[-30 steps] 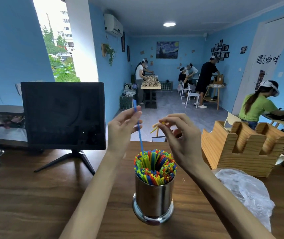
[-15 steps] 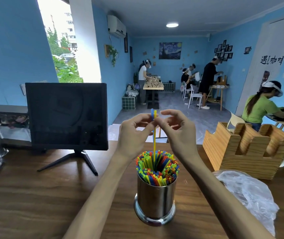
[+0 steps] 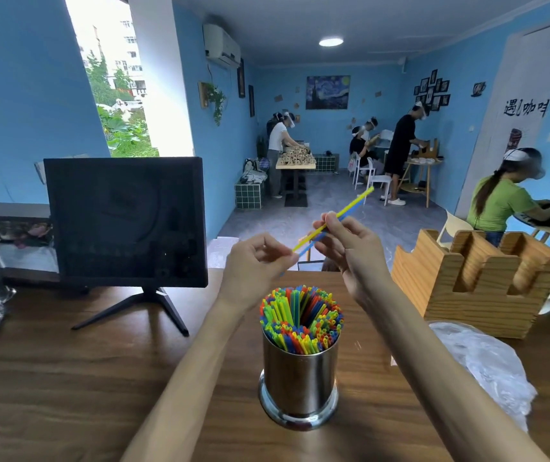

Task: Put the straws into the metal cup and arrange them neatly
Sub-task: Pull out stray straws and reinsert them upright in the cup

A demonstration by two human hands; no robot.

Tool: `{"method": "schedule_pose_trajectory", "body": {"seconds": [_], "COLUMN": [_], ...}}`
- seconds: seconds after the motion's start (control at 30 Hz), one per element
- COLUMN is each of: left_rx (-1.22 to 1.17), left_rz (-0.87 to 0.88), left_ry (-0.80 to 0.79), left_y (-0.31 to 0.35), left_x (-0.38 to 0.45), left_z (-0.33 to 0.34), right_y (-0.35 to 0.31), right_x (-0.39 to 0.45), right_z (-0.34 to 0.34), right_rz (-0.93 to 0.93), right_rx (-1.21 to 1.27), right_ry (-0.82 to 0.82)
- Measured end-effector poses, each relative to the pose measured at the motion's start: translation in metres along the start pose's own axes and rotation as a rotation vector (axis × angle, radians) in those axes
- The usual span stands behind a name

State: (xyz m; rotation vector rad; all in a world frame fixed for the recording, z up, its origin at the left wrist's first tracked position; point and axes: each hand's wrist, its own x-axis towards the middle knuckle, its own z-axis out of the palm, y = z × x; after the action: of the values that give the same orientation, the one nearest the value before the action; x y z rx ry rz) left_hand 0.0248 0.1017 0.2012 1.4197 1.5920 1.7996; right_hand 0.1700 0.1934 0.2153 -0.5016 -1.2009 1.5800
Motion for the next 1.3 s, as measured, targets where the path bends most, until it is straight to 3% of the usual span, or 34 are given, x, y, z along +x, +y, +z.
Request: {"method": "schedule_pose_trajectory", "body": {"seconds": [0.07, 0.17, 0.3, 0.43, 0.57, 0.67, 0.87, 0.97, 1.03, 1.3], "left_rx": [0.125, 0.268, 0.031, 0.152, 0.305, 0.377, 0.502, 0.304, 0.21, -0.096], "left_rz": [-0.005, 0.018, 0.001, 0.105, 0.16, 0.135, -0.004, -0.146, -0.197, -0.185], "left_ry": [-0.122, -0.089, -0.104, -0.044, -0.036, -0.111, -0.339, -0.409, -0.409, -0.223], "left_y": [-0.006, -0.013, -0.011, -0.015, -0.029, -0.041, -0.065, -0.062, -0.061, -0.068], "left_x": [0.0, 0.0, -0.003, -0.006, -0.007, -0.011, -0.008, -0.006, -0.006, -0.019], "left_z": [-0.002, -0.001, 0.004, 0.013, 0.014, 0.014, 0.015, 0.012, 0.01, 0.016], "right_y": [0.0, 0.001, 0.023, 0.035, 0.032, 0.027, 0.041, 0.049, 0.055, 0.061], "right_x": [0.0, -0.001, -0.005, -0.008, -0.006, -0.003, 0.008, 0.015, 0.017, 0.015], "right_z": [-0.002, -0.006, -0.012, -0.015, -0.02, -0.032, -0.051, -0.056, -0.059, -0.054], "right_rz": [-0.136, -0.217, -0.087, -0.021, -0.013, 0.057, 0.112, 0.186, 0.199, 0.292], "right_rx": [-0.224, -0.571, -1.005, -1.201, -1.196, -0.943, -0.652, -0.54, -0.592, -0.848], "right_ry": [0.001, -0.062, -0.345, -0.422, -0.416, -0.393, -0.099, 0.007, 0.014, -0.249]}}
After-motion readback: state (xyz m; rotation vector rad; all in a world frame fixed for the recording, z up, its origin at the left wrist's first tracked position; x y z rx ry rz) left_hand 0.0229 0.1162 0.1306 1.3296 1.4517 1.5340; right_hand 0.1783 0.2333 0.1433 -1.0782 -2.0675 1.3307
